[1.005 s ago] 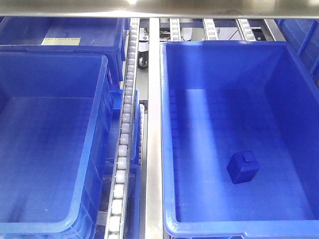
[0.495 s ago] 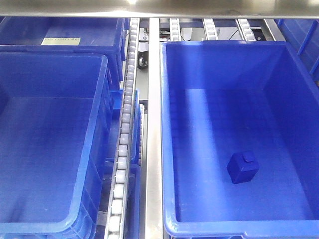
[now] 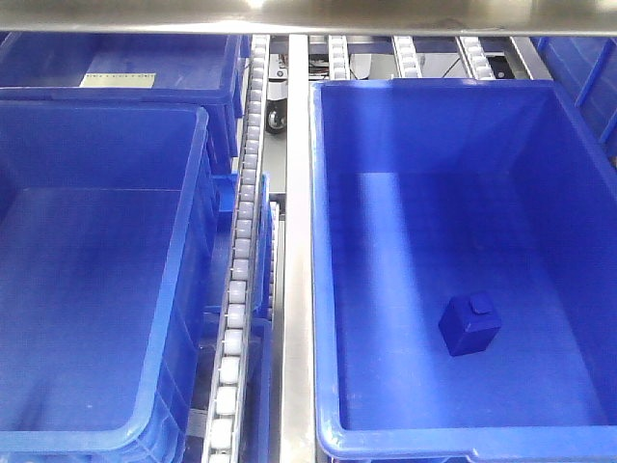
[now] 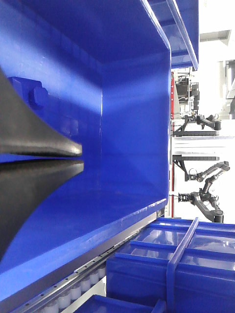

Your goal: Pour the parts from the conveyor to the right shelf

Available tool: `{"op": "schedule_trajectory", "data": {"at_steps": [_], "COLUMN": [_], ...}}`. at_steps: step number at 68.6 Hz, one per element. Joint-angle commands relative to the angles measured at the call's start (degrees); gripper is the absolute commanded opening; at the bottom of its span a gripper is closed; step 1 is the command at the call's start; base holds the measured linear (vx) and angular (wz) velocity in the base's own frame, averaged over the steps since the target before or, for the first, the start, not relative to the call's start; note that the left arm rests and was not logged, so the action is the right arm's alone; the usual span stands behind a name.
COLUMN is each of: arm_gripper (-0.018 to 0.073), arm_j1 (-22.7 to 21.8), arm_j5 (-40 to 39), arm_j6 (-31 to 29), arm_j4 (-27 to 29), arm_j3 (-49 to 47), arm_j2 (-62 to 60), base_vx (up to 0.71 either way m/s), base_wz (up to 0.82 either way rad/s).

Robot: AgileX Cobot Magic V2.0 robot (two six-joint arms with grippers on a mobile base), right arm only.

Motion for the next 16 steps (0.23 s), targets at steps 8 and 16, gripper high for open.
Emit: {"op": "schedule_trajectory", "data": {"at_steps": [8, 16], "arm_gripper": [-0.0009, -0.0009], "arm_j1": [-0.2, -0.2], "arm_j5": [-4.5, -4.5], "arm_j6": [-0.4, -0.4], "arm_j4": [-0.1, -0.1], "arm_j3": [0.2, 0.2], "arm_j2": [-1.0, -1.0], "base_vx": [0.00, 0.00], "base_wz": [0.00, 0.00]}}
